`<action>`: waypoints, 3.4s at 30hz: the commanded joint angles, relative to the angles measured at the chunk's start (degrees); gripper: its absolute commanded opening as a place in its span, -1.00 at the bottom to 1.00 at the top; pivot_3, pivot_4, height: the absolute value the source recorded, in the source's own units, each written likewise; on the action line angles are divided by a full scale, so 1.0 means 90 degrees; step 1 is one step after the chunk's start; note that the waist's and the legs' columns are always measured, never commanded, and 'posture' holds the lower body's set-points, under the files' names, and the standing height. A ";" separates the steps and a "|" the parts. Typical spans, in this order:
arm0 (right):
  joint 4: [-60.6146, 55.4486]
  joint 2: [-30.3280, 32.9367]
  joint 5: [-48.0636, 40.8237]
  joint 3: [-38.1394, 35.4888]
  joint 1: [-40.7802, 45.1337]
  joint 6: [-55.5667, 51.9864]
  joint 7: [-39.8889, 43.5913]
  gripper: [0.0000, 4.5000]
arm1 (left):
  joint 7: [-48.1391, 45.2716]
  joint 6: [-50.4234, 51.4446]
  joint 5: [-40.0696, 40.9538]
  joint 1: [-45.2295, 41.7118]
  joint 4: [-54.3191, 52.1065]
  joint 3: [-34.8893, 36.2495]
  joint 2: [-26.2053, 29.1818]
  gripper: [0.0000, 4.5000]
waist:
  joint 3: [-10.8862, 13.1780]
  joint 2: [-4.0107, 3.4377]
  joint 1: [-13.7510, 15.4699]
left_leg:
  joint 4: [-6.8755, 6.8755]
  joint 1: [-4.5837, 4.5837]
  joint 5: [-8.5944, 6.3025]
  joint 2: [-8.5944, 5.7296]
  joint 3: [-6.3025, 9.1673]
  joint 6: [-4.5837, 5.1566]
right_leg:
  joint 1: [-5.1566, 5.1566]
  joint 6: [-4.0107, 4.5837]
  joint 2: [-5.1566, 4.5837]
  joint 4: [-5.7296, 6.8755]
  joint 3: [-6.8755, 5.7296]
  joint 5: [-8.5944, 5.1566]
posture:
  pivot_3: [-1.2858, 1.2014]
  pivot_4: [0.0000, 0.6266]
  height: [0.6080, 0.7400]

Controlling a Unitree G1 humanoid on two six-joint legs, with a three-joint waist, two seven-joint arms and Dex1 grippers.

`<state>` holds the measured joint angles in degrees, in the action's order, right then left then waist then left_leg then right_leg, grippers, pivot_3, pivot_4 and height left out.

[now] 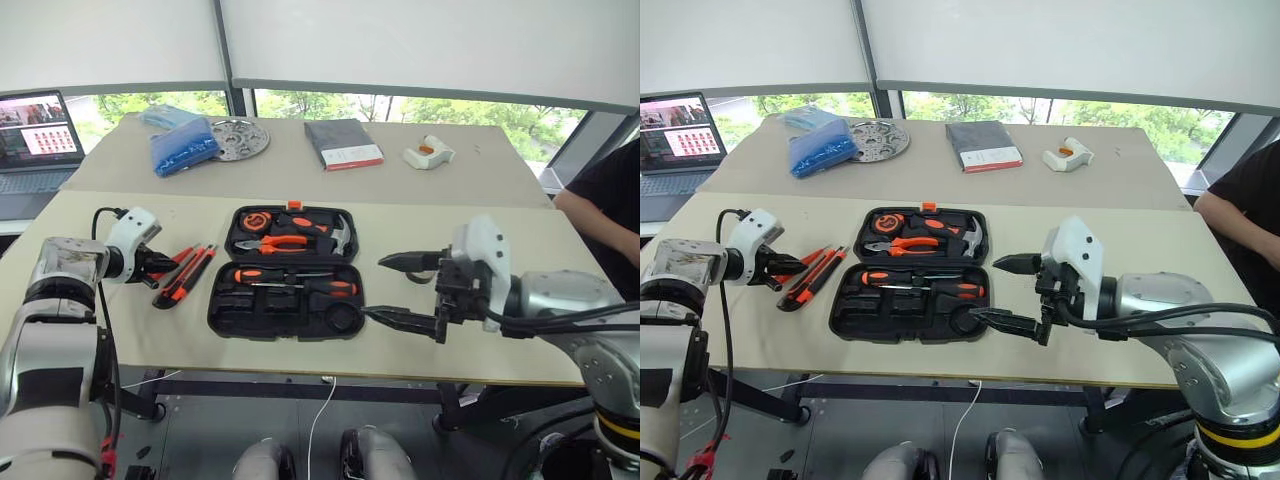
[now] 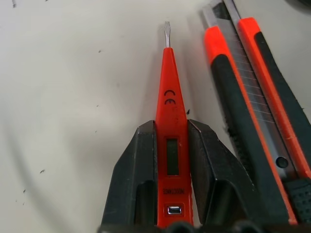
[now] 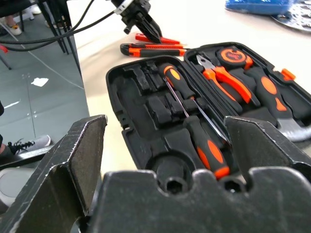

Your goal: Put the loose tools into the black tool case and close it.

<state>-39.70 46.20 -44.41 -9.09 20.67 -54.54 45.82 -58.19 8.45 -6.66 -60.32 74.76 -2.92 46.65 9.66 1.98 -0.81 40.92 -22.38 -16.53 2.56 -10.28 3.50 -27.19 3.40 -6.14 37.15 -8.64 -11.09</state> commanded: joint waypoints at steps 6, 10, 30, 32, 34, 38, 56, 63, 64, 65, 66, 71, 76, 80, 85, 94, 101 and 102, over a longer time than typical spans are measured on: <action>-0.0462 0.0624 -0.0471 -0.0592 -0.0978 0.0129 0.0211 1.00 | -0.3263 -0.0417 0.0886 -0.0191 -0.2764 -0.0153 -0.0127 -0.80 | 0.0011 0.0019 0.0155 | 0.0049 -0.0049 -0.0006 -0.0002 0.0015 0.0012 | -0.0011 0.0003 0.0003 -0.0006 -0.0023 0.0000 | 0.03 -0.52 0.67; -0.0426 0.0623 -0.0342 -0.0468 -0.1121 0.0316 0.0146 1.00 | -0.3777 0.0456 0.1460 0.0497 -0.4777 -0.0384 -0.0464 -0.80 | -0.0002 -0.0006 0.0145 | 0.0078 -0.0049 -0.0030 -0.0009 0.0015 0.0050 | 0.0000 -0.0017 -0.0012 -0.0005 -0.0007 -0.0004 | 0.03 -0.52 0.67; -0.0432 0.0486 -0.0033 0.0029 -0.1229 0.0787 -0.0191 1.00 | -0.3693 -0.0907 0.0638 0.1049 -0.4675 -0.1648 -0.0593 -0.80 | 0.0002 0.0001 0.0165 | 0.0095 -0.0055 -0.0033 -0.0005 0.0026 0.0057 | 0.0005 -0.0034 0.0003 -0.0007 -0.0007 0.0005 | 0.03 -0.52 0.67; -0.0463 0.0483 -0.0046 0.0040 -0.1261 0.0798 -0.0220 1.00 | -0.3730 -0.1027 0.0615 0.1033 -0.4589 -0.1658 -0.0607 -0.80 | 0.0002 0.0000 0.0165 | 0.0095 -0.0055 -0.0033 -0.0005 0.0027 0.0058 | 0.0006 -0.0034 0.0002 -0.0008 -0.0007 0.0005 | 0.03 -0.52 0.67; -0.0476 0.0486 -0.0063 0.0046 -0.1277 0.0810 -0.0243 1.00 | -0.3676 -0.1001 0.0581 0.0986 -0.4489 -0.1659 -0.0653 -0.80 | 0.0002 0.0000 0.0165 | 0.0095 -0.0054 -0.0033 -0.0005 0.0027 0.0058 | 0.0007 -0.0034 0.0000 -0.0007 -0.0007 0.0005 | 0.03 -0.52 0.67; -0.0491 0.0463 -0.0140 0.0037 -0.1286 0.0824 -0.0299 1.00 | -0.3653 -0.0915 0.0643 0.0882 -0.4362 -0.1588 -0.0764 -0.36 | 0.0002 0.0000 0.0160 | 0.0095 -0.0052 -0.0033 -0.0004 0.0027 0.0058 | 0.0008 -0.0035 0.0000 -0.0005 -0.0006 0.0006 | 0.03 -0.52 0.67; -0.0389 0.0396 -0.0109 0.0111 -0.1311 0.0951 -0.0308 1.00 | -0.3247 0.0073 0.1746 0.1083 -0.4530 -0.0670 -0.1040 0.08 | 0.0002 0.0000 0.0163 | 0.0098 -0.0055 -0.0033 -0.0005 0.0031 0.0059 | 0.0009 -0.0036 0.0002 -0.0006 -0.0009 0.0006 | 0.03 -0.52 0.67; -0.0347 0.0359 -0.0079 0.0108 -0.1354 0.0953 -0.0352 1.00 | -0.3062 0.0233 0.1872 0.1601 -0.4595 -0.0521 -0.1070 -0.98 | 0.0002 0.0000 0.0154 | 0.0098 -0.0054 -0.0033 -0.0005 0.0031 0.0058 | 0.0010 -0.0036 0.0004 -0.0006 -0.0009 0.0006 | 0.03 -0.52 0.67; -0.0337 0.0354 -0.0070 0.0108 -0.1363 0.0956 -0.0353 1.00 | -0.3039 0.0286 0.1852 0.1660 -0.4597 -0.0542 -0.1069 -0.98 | 0.0002 0.0000 0.0160 | 0.0099 -0.0054 -0.0033 -0.0004 0.0031 0.0058 | 0.0010 -0.0036 0.0004 -0.0006 -0.0010 0.0006 | 0.03 -0.52 0.67; -0.0328 0.0351 -0.0062 0.0107 -0.1370 0.0959 -0.0353 1.00 | -0.3019 0.0337 0.1833 0.1704 -0.4598 -0.0556 -0.1069 -0.98 | 0.0002 0.0000 0.0160 | 0.0099 -0.0054 -0.0033 -0.0005 0.0031 0.0058 | 0.0010 -0.0036 0.0003 -0.0006 -0.0009 0.0006 | 0.03 -0.52 0.67; -0.0316 0.0349 -0.0053 0.0107 -0.1375 0.0965 -0.0348 1.00 | -0.3005 0.0344 0.1808 0.1741 -0.4598 -0.0575 -0.1076 -0.98 | 0.0002 0.0000 0.0161 | 0.0099 -0.0054 -0.0033 -0.0005 0.0031 0.0059 | 0.0010 -0.0036 0.0003 -0.0006 -0.0009 0.0006 | 0.03 -0.52 0.67; -0.0230 0.0327 -0.0021 0.0140 -0.1346 0.0967 -0.0361 1.00 | -0.2922 0.0232 0.1758 0.2062 -0.4605 -0.0643 -0.1170 -0.98 | 0.0001 -0.0001 0.0165 | 0.0099 -0.0051 -0.0033 -0.0006 0.0031 0.0059 | 0.0015 -0.0036 0.0000 -0.0007 -0.0008 0.0006 | 0.03 -0.52 0.67; -0.0130 0.0294 -0.0020 0.0117 -0.1335 0.0933 -0.0402 1.00 | -0.2678 -0.0446 0.1543 0.2526 -0.4585 -0.0683 -0.1200 -0.98 | -0.0011 -0.0017 0.0158 | 0.0098 -0.0036 -0.0033 -0.0005 0.0031 0.0058 | 0.0026 -0.0036 -0.0003 -0.0005 -0.0005 0.0006 | 0.03 -0.52 0.67; -0.0049 0.0281 -0.0021 0.0075 -0.1381 0.0908 -0.0403 1.00 | -0.2425 -0.0612 0.1594 0.2642 -0.4632 -0.0556 -0.1208 -0.98 | -0.0017 -0.0029 0.0156 | 0.0088 0.0024 -0.0046 0.0000 0.0033 0.0066 | 0.0085 -0.0036 -0.0010 -0.0014 -0.0004 0.0005 | 0.03 -0.52 0.67; 0.0015 0.0221 0.0008 0.0289 -0.1100 0.0932 -0.0349 1.00 | -0.2085 -0.0163 0.2008 0.2452 -0.5070 -0.0039 -0.1089 -0.98 | -0.0023 -0.0038 0.0159 | 0.0087 0.0034 -0.0058 0.0000 0.0037 0.0072 | 0.0095 -0.0038 -0.0016 -0.0014 -0.0006 0.0006 | 0.03 -0.52 0.67; 0.0802 -0.0161 0.0035 0.1047 0.0357 0.0926 0.0137 1.00 | -0.0653 0.2646 0.3423 0.5389 -0.8855 0.2721 0.0012 0.18 | -0.0017 -0.0038 -0.0035 | 0.0071 0.0017 -0.0047 0.0005 0.0037 0.0052 | 0.0063 -0.0034 -0.0001 -0.0013 0.0005 0.0002 | 0.03 -0.52 0.67; 0.1331 -0.0300 0.0450 0.1659 0.0843 0.1263 0.0777 1.00 | 0.0781 0.2976 0.3214 0.7417 -1.0093 0.4073 -0.0409 0.99 | -0.0014 -0.0037 0.0169 | 0.0044 0.0008 -0.0080 0.0000 0.0038 0.0006 | 0.0058 -0.0038 -0.0018 -0.0045 -0.0009 -0.0006 | 0.03 -0.52 0.67; 0.1390 -0.0322 0.0497 0.1712 0.0886 0.1299 0.0840 1.00 | 0.0898 0.3006 0.3184 0.7429 -1.0106 0.4037 -0.0392 0.99 | -0.0014 -0.0038 0.0207 | 0.0044 0.0010 -0.0082 -0.0004 0.0039 0.0002 | 0.0060 -0.0040 -0.0026 -0.0046 -0.0009 -0.0004 | 0.03 -0.52 0.67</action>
<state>-27.54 43.51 -41.03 6.25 27.38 -45.09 51.75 -53.27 35.46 22.51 7.02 -13.30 32.23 42.89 9.53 1.64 1.05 41.32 -22.28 -17.28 2.49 -9.91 3.49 -26.63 3.04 -6.44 36.76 -8.76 -11.12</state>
